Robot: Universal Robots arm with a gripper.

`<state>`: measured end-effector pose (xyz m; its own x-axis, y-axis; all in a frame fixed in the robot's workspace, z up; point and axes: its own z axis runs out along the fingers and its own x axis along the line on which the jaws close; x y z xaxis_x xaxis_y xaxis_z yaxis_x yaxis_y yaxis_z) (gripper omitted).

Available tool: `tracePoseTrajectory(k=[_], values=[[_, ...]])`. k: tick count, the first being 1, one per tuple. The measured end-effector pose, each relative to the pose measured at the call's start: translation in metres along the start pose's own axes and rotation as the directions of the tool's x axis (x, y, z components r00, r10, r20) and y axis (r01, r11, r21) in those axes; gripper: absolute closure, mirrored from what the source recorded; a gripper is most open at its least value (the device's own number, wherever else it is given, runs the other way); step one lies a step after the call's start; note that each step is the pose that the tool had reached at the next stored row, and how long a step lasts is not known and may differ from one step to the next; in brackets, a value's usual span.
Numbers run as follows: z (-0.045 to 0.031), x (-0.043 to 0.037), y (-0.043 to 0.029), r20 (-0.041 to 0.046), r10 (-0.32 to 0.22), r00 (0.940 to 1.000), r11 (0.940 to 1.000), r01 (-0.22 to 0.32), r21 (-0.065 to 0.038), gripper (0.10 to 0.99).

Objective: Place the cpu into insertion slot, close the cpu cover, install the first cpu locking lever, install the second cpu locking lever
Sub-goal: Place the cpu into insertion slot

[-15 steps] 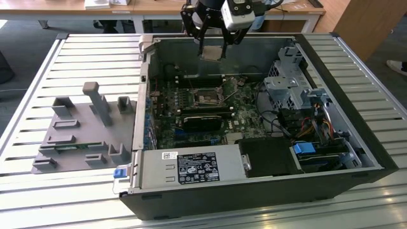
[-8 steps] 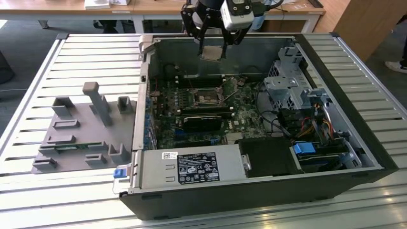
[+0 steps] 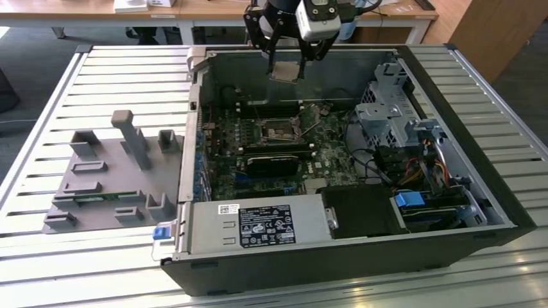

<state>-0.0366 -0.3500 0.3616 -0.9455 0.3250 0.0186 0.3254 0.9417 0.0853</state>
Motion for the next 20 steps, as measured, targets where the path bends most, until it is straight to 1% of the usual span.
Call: tracePoseTrajectory(k=[11,20], values=[[0.0002,0.0000,0.0000,0.0025,0.028,0.9996,0.9996,-0.028,-0.001,0.545],[0.0005,0.0000,0.0000,0.0061,0.072,0.9974,0.9974,-0.072,-0.002,0.545]])
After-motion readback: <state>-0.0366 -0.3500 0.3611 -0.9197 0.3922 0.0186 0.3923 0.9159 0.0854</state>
